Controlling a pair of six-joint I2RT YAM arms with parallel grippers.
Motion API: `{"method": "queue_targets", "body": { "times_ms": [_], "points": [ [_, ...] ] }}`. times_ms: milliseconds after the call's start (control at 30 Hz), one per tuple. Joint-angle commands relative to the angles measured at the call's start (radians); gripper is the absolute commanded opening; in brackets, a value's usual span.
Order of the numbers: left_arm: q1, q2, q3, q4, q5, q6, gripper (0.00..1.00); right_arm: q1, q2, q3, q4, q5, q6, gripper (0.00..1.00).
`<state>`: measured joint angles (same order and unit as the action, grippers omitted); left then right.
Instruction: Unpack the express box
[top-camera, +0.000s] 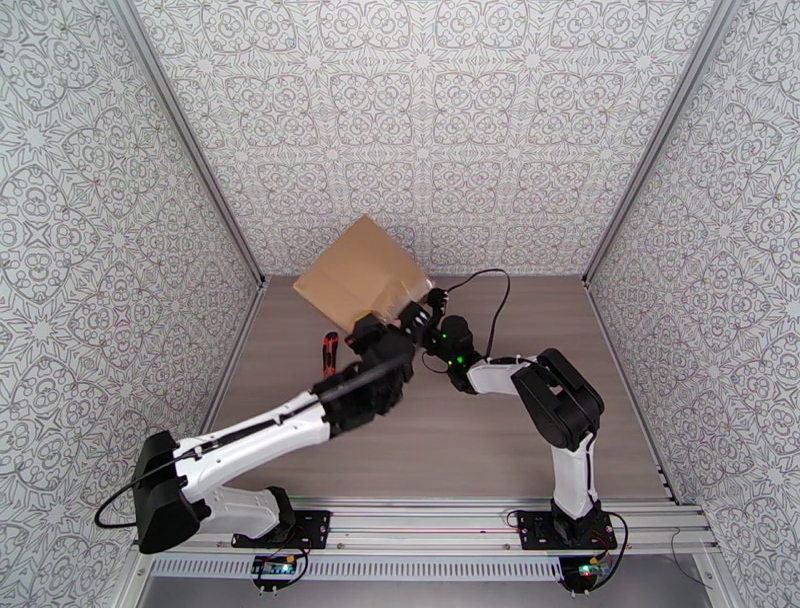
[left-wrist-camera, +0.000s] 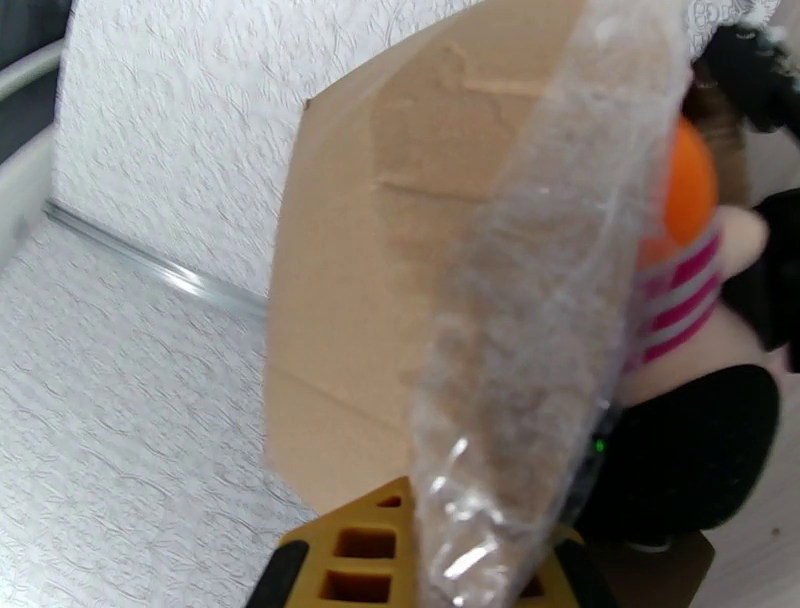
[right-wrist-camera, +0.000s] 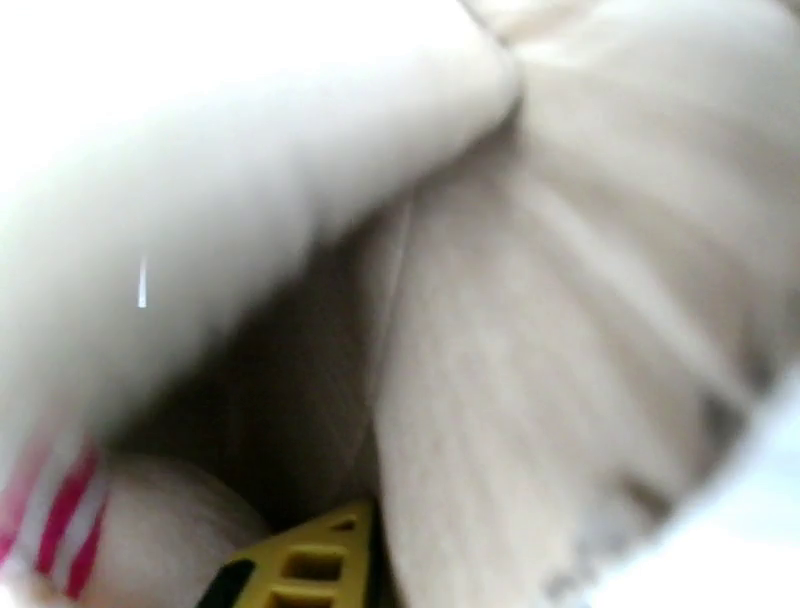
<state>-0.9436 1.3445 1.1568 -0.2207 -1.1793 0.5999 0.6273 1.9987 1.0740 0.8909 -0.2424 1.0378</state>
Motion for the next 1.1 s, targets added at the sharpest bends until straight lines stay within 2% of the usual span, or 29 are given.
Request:
{"method": "queue_targets", "body": {
  "times_ms": [0,233,467,633,833,933,1067],
  "points": [
    [0.012,-0.030,0.035,-0.252,0.117,-0.296,0.00,-0.002,-0.002,-0.044,-0.099,0.058,0.058,0.16],
    [0.042,0.011,-0.019,-0.266,0.154,-0.411,0.00,0.025,0.032,-0.056,-0.238,0.033,0.031,0.18],
    [0.055,0.077,-0.096,-0.214,0.140,-0.461,0.00,0.025,-0.006,-0.114,-0.350,0.072,-0.033,0.34],
    [0.038,0.151,-0.104,-0.212,0.118,-0.481,0.00,0.020,-0.044,-0.141,-0.436,0.106,-0.088,0.57],
    [0.034,0.195,-0.082,-0.240,0.131,-0.523,0.00,-0.001,-0.167,-0.266,-0.449,0.160,-0.101,0.71],
    [0.033,0.216,-0.066,-0.259,0.134,-0.542,0.00,-0.014,-0.267,-0.338,-0.459,0.181,-0.118,0.74],
    [0.030,0.214,-0.052,-0.286,0.143,-0.571,0.00,-0.020,-0.434,-0.377,-0.628,0.184,-0.192,0.71]
  ]
}}
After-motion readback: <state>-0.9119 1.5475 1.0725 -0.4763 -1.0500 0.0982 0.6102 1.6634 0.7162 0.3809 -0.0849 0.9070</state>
